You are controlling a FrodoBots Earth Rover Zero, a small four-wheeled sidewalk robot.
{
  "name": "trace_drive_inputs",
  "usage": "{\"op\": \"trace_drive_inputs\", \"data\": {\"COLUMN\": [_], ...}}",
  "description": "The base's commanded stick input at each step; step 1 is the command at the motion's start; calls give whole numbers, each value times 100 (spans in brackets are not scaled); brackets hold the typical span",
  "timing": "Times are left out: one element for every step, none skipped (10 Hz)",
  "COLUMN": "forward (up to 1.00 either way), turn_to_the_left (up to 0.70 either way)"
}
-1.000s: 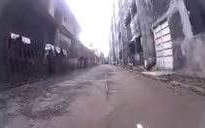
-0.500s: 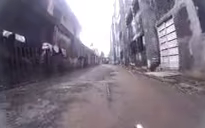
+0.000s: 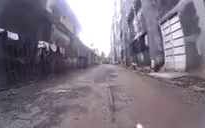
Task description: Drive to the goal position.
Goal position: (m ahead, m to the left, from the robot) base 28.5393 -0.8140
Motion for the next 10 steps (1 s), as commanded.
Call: {"op": "trace_drive_inputs", "data": {"forward": [70,70,70,70,70,70,70,70,70,70], "turn_to_the_left": [-35,-34,0,0,0,0,0,0,0,0]}}
